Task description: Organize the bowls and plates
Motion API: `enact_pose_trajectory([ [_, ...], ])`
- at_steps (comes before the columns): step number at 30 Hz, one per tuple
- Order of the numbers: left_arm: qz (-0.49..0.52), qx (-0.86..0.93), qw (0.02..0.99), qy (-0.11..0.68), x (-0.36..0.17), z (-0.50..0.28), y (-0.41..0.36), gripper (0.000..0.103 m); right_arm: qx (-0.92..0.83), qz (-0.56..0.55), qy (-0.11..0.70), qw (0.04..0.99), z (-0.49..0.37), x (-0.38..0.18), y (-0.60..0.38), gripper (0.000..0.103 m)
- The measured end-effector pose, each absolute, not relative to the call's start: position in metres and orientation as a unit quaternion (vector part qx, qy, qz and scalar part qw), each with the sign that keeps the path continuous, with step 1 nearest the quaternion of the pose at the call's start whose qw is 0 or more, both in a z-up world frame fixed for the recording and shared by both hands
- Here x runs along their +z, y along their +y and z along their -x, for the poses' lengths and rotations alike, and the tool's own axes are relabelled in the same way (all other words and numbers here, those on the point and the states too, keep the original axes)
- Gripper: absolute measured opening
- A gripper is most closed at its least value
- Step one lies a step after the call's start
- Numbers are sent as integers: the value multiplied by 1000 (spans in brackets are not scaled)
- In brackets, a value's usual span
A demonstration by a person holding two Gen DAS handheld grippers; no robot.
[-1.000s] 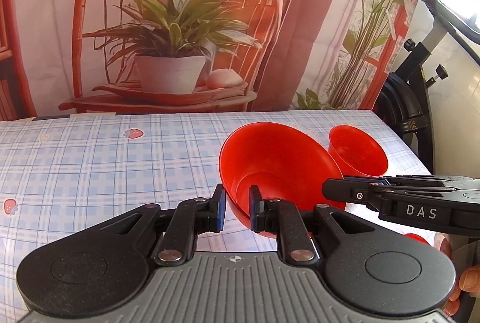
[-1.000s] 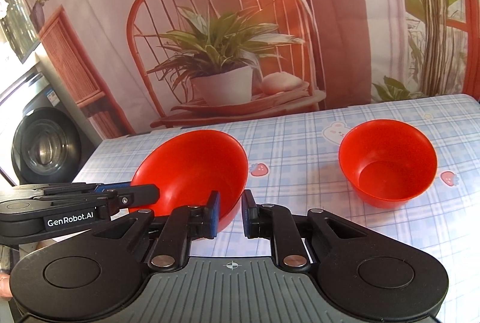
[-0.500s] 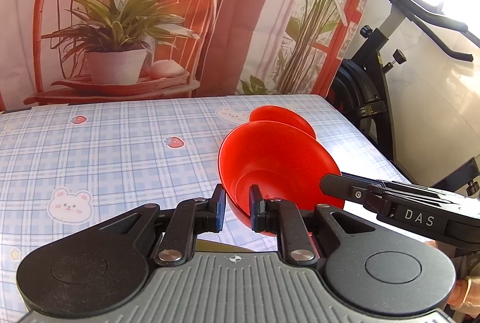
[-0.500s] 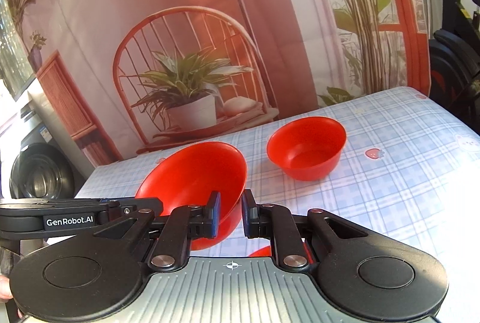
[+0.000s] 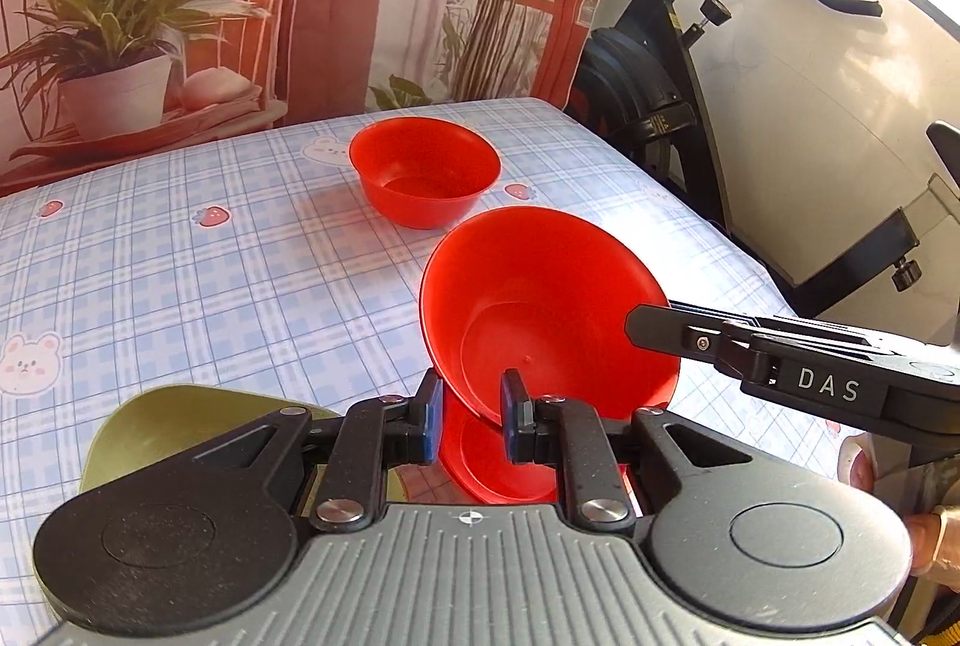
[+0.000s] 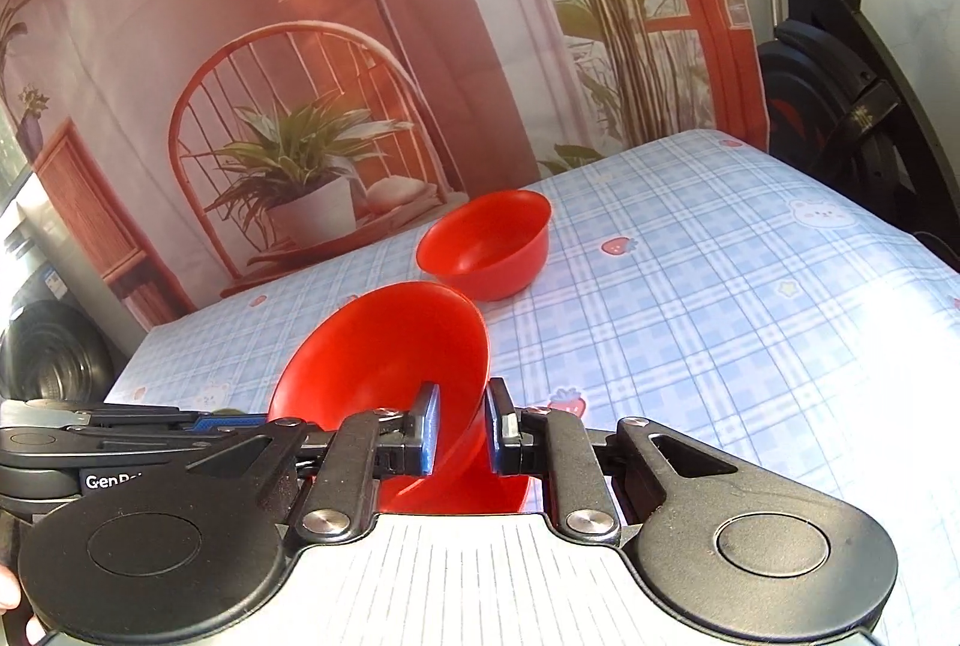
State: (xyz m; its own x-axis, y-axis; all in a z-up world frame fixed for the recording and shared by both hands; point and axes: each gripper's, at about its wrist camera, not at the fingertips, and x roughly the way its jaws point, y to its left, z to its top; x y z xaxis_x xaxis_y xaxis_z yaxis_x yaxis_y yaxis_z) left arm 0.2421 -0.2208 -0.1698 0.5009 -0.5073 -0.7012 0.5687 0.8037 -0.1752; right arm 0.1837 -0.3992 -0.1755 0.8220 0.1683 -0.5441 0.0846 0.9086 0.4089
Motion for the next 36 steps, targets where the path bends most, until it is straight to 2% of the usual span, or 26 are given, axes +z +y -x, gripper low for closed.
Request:
enact_pose_trajectory([
  [16, -67, -305, 858, 408, -187, -234, -227, 21, 19, -223, 318, 921, -173, -198, -399, 19],
  [23, -63, -304, 858, 409, -187, -232, -228, 37, 17, -228, 317, 920, -171, -200, -400, 20],
  [33, -27, -279, 886, 369, -163, -247, -210, 38, -17, -184, 267, 946, -174, -176, -414, 21],
  [36, -23, -272, 896, 351, -151, -257, -208, 40, -15, -175, 249, 952, -182, -167, -422, 25],
])
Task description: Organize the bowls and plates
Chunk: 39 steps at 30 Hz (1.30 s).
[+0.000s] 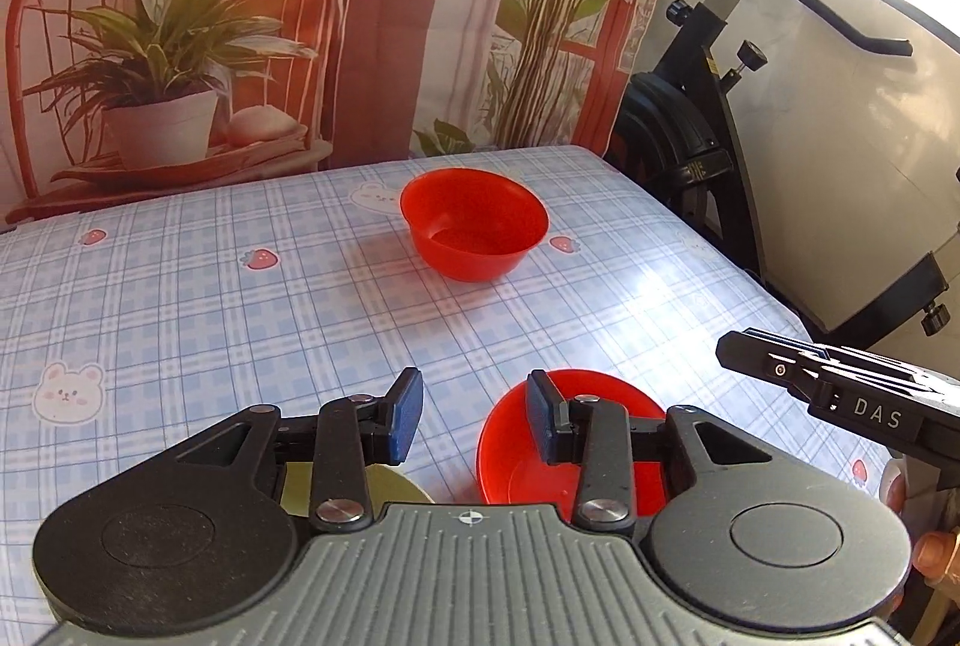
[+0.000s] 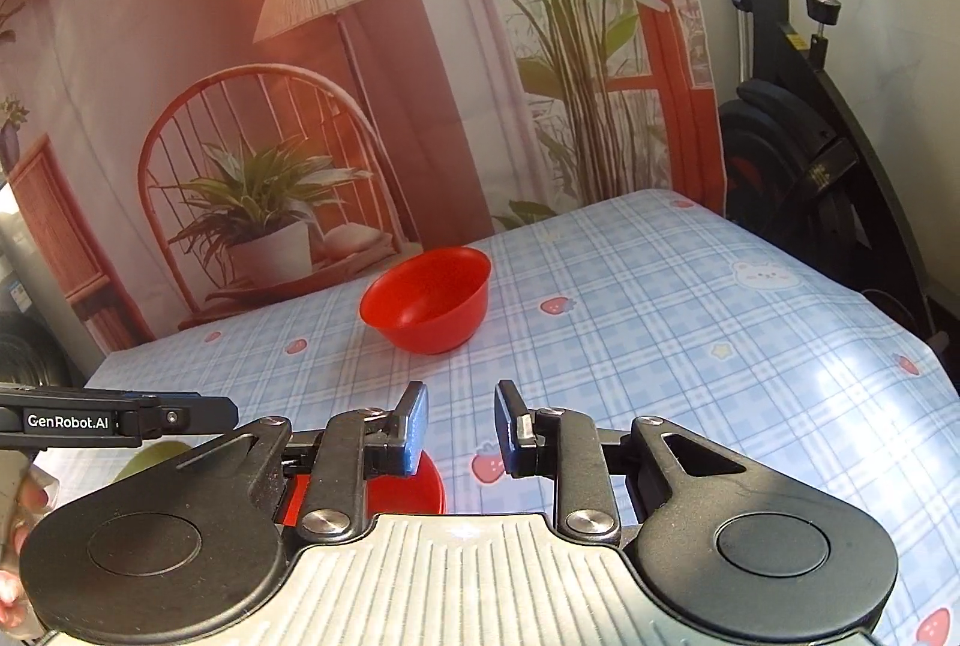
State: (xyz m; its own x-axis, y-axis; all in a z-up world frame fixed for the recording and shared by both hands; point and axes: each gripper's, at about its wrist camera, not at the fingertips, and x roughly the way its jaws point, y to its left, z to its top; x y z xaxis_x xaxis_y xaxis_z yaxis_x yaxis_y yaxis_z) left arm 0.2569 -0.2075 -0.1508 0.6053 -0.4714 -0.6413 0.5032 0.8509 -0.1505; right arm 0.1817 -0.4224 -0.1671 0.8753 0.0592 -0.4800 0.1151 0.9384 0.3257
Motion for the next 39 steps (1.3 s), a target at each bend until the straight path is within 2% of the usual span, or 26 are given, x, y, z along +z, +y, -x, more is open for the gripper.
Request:
enact_pose_trajectory([
  [4, -7, -266, 904, 335, -140, -272, -207, 45, -8, -153, 241, 958, -202, -161, -431, 26],
  [10, -2, -262, 909, 325, -141, -302, -219, 46, 9, -138, 234, 962, -246, -162, -445, 26],
  [17, 24, -264, 911, 316, -158, -344, -231, 46, 20, -148, 253, 956, -302, -189, -459, 26],
  [30, 22, -263, 891, 370, -192, -396, -250, 44, 42, -187, 273, 943, -361, -224, -457, 26],
  [35, 31, -262, 884, 386, -201, -405, -251, 44, 40, -186, 276, 942, -369, -230, -455, 19],
  [37, 26, -263, 882, 389, -203, -408, -253, 38, 43, -191, 275, 941, -369, -231, -456, 16],
  [39, 19, -264, 882, 390, -204, -410, -256, 21, 45, -192, 272, 942, -367, -231, -455, 14],
])
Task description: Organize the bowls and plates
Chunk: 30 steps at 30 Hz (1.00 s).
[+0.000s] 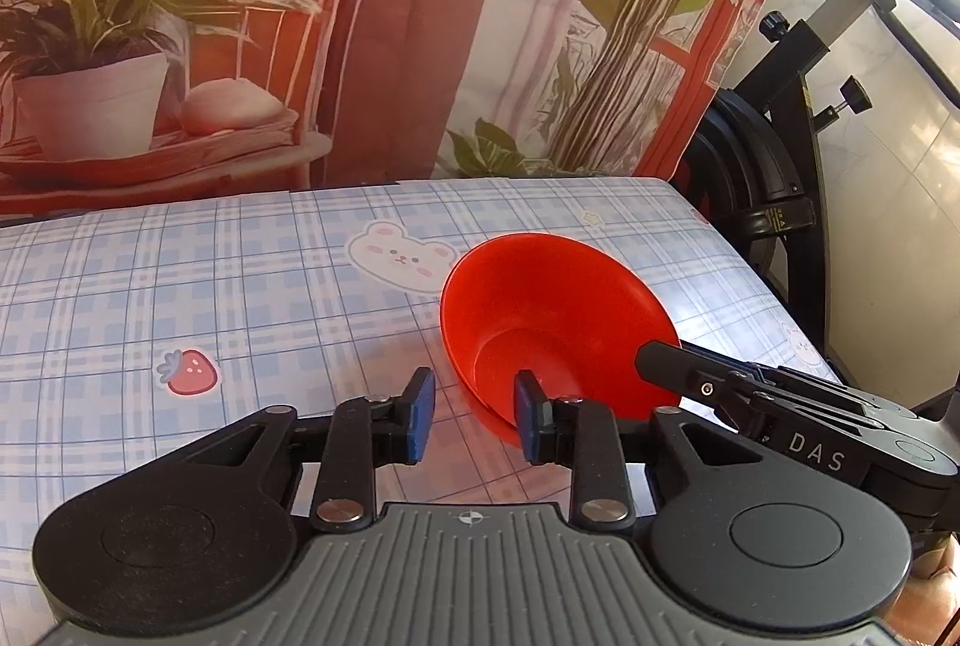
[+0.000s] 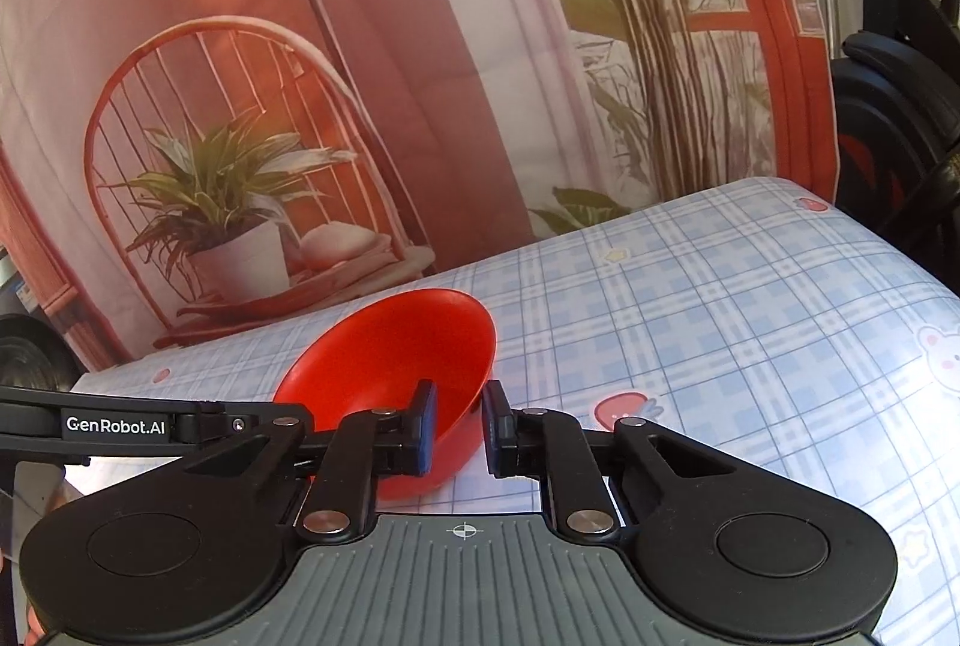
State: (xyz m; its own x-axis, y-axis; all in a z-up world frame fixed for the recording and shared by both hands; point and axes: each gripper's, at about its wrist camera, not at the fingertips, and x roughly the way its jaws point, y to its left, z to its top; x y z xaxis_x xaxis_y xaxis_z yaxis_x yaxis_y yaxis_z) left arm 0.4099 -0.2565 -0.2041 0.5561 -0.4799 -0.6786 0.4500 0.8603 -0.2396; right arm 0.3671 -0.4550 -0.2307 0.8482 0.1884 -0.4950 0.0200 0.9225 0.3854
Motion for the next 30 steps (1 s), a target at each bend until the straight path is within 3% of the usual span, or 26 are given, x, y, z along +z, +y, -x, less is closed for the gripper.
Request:
enact_pose_trajectory([
  [30, -8, -296, 894, 335, -149, -299, -222, 20, 27, -204, 243, 948, -258, -169, -416, 12],
])
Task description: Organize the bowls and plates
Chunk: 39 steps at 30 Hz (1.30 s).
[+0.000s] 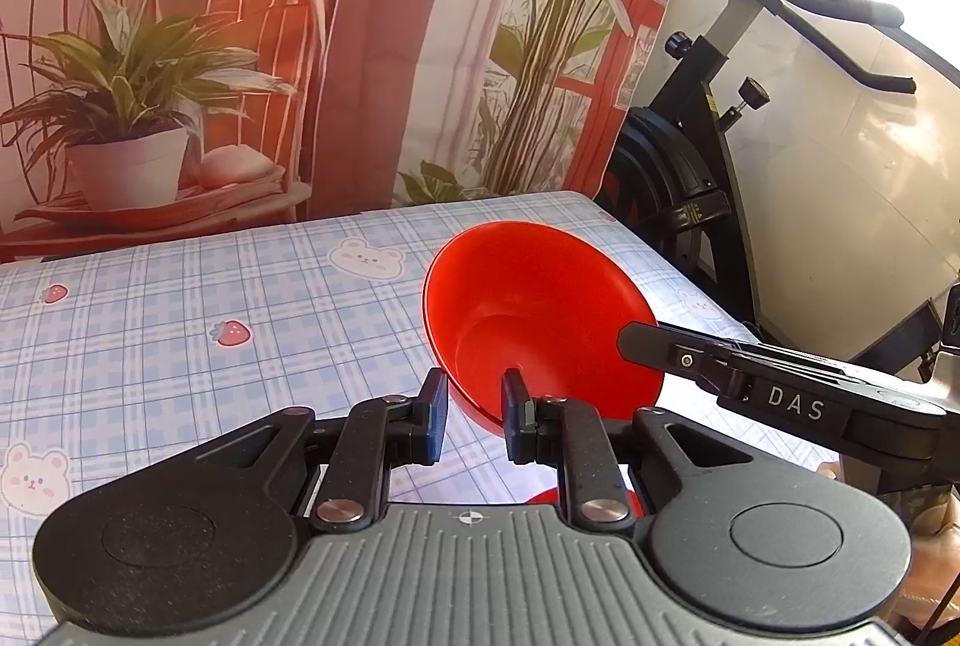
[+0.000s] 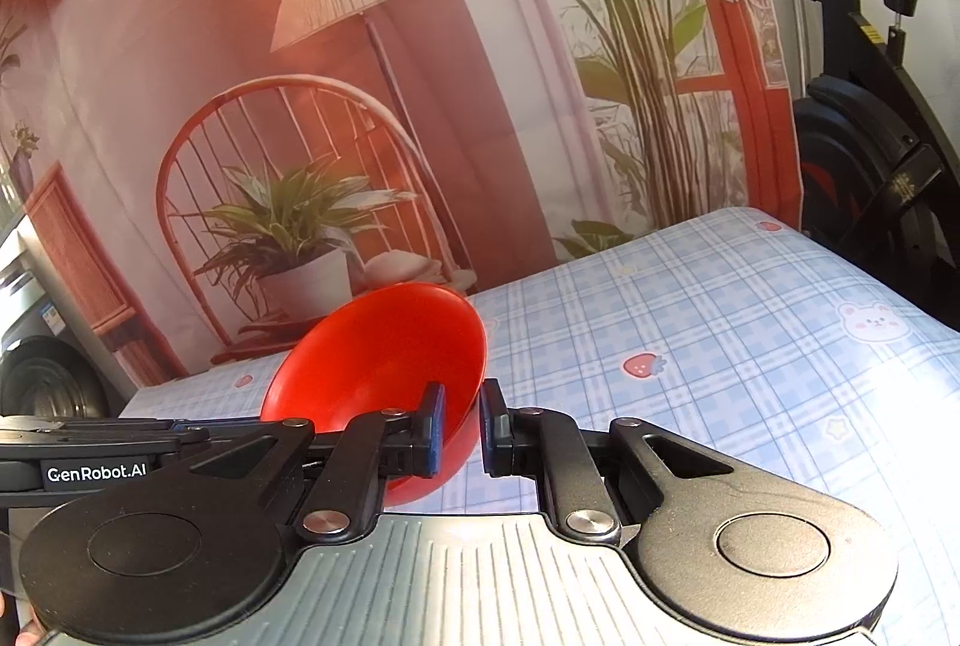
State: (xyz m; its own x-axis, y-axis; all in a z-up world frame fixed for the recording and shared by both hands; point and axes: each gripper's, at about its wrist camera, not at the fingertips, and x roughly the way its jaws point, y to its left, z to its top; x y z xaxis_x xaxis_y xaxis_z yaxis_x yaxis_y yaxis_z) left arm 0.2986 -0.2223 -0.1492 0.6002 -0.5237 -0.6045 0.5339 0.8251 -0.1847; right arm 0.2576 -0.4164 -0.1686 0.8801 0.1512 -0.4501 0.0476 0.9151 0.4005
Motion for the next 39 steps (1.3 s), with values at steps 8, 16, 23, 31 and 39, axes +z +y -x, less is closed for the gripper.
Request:
enact_pose_trajectory([
  [8, -13, -319, 886, 335, -153, -268, -215, 20, 7, -216, 250, 944, -215, -176, -408, 12],
  [16, -21, -332, 878, 346, -164, -243, -211, 20, -5, -235, 259, 937, -184, -184, -403, 12],
  [23, -20, -333, 871, 359, -175, -234, -205, 20, 0, -231, 266, 936, -168, -188, -397, 12],
  [31, -26, -327, 868, 374, -185, -232, -204, 20, 1, -229, 284, 931, -163, -196, -392, 13],
  [39, -34, -329, 863, 381, -190, -231, -206, 22, -1, -220, 287, 932, -164, -197, -390, 14],
])
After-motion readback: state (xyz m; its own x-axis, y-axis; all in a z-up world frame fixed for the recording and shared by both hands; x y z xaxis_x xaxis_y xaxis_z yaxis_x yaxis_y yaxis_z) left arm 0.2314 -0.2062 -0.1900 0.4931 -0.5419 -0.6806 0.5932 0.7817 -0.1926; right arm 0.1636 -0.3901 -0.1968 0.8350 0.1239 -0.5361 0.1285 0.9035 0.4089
